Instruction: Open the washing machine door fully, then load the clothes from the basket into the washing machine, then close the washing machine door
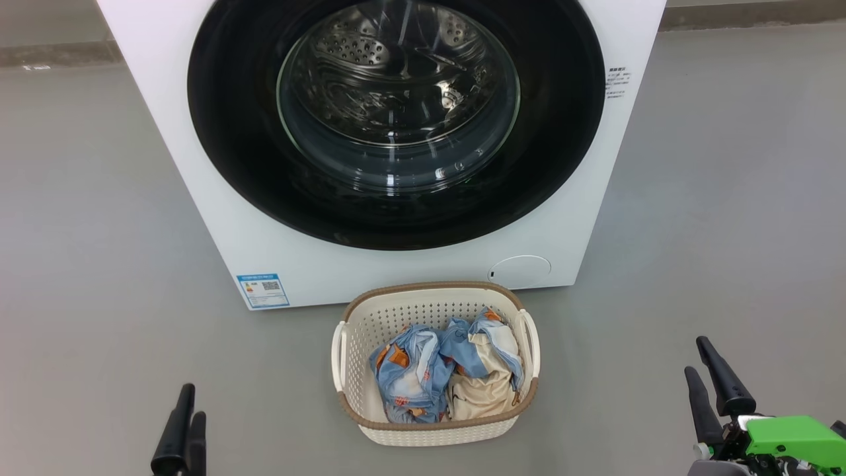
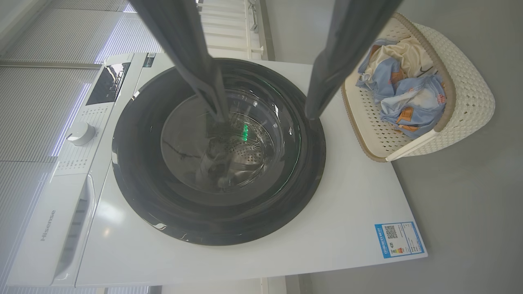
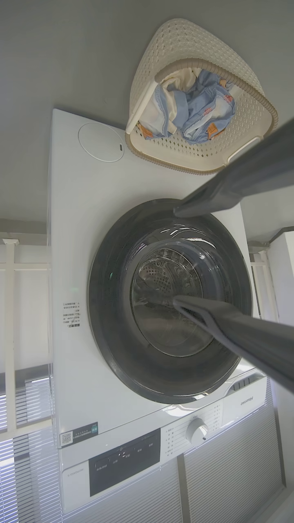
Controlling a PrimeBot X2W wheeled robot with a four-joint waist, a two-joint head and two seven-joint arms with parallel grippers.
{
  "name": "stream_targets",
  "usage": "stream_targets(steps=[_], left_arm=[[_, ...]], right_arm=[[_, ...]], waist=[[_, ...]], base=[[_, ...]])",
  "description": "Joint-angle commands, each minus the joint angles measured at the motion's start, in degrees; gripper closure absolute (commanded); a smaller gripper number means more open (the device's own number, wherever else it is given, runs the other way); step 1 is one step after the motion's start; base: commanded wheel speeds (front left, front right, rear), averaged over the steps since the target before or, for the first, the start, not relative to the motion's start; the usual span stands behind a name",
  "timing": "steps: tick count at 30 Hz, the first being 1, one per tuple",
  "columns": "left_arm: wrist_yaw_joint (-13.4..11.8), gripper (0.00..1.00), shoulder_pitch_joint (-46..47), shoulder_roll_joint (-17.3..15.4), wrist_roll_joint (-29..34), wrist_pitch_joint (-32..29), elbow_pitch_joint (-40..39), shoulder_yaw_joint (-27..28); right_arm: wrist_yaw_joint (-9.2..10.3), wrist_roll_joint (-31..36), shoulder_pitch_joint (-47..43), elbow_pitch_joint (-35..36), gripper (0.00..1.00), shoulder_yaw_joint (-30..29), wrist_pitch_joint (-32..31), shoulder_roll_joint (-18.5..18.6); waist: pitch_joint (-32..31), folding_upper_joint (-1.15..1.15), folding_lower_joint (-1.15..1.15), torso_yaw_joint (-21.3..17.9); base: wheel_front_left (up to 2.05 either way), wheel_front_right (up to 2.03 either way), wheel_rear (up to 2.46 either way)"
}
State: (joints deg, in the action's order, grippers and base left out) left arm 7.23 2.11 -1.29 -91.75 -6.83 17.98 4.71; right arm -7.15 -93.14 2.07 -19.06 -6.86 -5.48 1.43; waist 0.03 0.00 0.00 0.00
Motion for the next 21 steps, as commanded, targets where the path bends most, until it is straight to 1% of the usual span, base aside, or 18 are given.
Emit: stream_targets(steps=[1,5,10,21], left_arm=[[0.03,0.00,1.45,-0.52,-0.03,0.23,-1.21,0.12],[0.03,0.00,1.74,-0.56,-0.07,0.70,-1.50,-0.02],[0.04,0.00,2.01,-0.61,-0.06,1.21,-1.90,-0.29],[0.06,0.00,2.70,-1.08,1.07,2.98,-3.10,-0.98]], right_arm=[[-0.02,0.14,1.43,1.41,0.00,0.04,0.13,0.56],[-0.03,0.41,1.72,1.75,0.00,0.35,0.58,0.59],[-0.04,0.78,2.04,2.15,0.00,0.76,1.31,0.65],[-0.07,2.20,2.96,3.16,0.00,2.20,3.22,1.28]], waist=[[0.02,0.00,0.01,0.00],[-0.09,0.00,0.09,0.02],[-0.03,0.00,0.01,0.03],[-0.06,0.00,0.00,0.00]], base=[[0.00,0.00,0.00],[0.00,0.00,0.00],[0.00,0.00,0.00],[0.00,0.00,0.00]])
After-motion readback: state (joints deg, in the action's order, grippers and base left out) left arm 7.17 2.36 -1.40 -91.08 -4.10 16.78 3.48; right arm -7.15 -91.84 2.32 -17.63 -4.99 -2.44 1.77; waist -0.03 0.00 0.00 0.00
